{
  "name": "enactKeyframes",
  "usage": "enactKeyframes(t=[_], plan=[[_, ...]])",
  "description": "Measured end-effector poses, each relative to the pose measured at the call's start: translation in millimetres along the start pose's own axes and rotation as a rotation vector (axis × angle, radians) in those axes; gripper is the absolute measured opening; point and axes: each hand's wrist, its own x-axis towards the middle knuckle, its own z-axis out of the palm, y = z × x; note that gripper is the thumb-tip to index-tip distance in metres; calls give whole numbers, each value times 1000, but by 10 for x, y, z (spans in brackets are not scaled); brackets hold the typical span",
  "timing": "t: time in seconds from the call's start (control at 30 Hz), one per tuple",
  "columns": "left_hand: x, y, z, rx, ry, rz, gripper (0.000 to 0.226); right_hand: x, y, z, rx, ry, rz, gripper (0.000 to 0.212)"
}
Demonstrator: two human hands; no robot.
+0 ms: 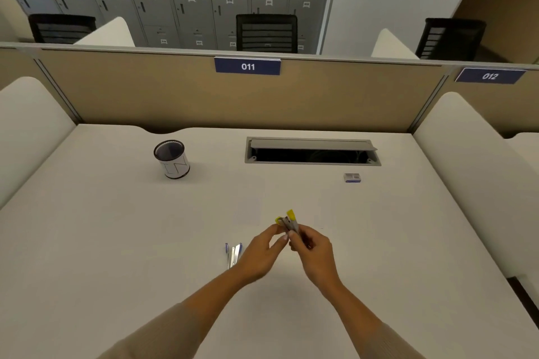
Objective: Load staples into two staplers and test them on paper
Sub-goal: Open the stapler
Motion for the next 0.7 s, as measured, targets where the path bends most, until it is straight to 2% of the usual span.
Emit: enactKeyframes(t=[0.13,0.3,0.5,0.7], plan=[[-129,272,-40,-155,57,66,29,-72,-276,34,82,6,-38,20],[-288,587,-109,-300,226,104,27,-178,-607,38,159,-9,-82,22],[-453,796,-204,-515,375,163,31,-321,-862,64,119,-50,-129,25],[-547,863,-259,-544,414,191,29,-414,-1032,123,94,34,-150,15]])
